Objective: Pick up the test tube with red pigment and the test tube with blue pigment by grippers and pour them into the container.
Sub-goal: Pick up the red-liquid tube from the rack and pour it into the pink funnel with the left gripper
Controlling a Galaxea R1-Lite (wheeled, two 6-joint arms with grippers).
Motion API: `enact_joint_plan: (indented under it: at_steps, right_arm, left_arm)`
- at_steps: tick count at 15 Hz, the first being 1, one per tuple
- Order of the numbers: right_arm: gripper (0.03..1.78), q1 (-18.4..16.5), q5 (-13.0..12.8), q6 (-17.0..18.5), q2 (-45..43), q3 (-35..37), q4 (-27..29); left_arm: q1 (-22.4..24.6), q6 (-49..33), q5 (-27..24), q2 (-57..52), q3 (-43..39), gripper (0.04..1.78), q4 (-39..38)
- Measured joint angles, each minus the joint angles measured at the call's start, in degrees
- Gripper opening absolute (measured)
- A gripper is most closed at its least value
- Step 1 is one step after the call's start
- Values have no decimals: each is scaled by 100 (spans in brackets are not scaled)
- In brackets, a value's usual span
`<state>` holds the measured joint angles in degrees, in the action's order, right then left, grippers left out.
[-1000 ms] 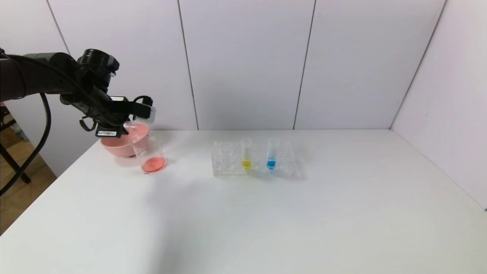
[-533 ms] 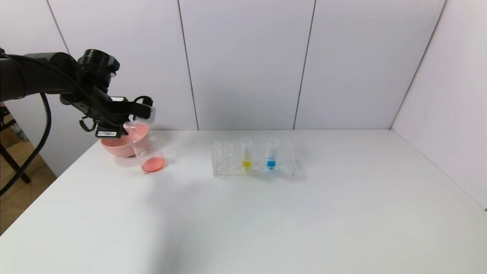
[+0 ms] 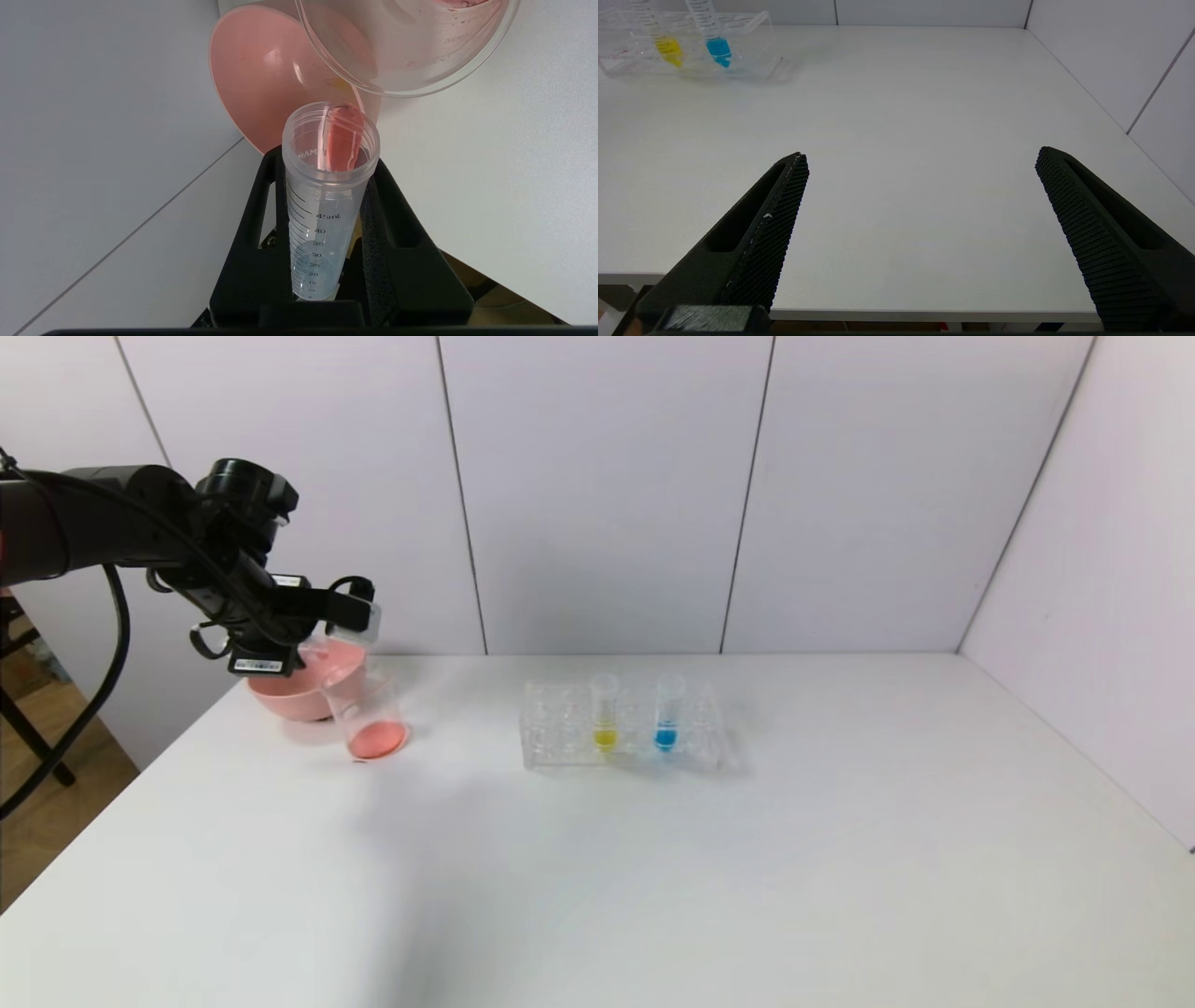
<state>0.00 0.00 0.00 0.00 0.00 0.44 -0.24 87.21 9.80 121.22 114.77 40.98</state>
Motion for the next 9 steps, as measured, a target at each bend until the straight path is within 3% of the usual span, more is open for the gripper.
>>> enact_joint_plan:
  at_steps: [9]
  right_arm:
    - [177, 0, 0, 0, 0, 0, 0]
  left_arm:
    - [-133, -124, 334, 41, 0, 44, 79]
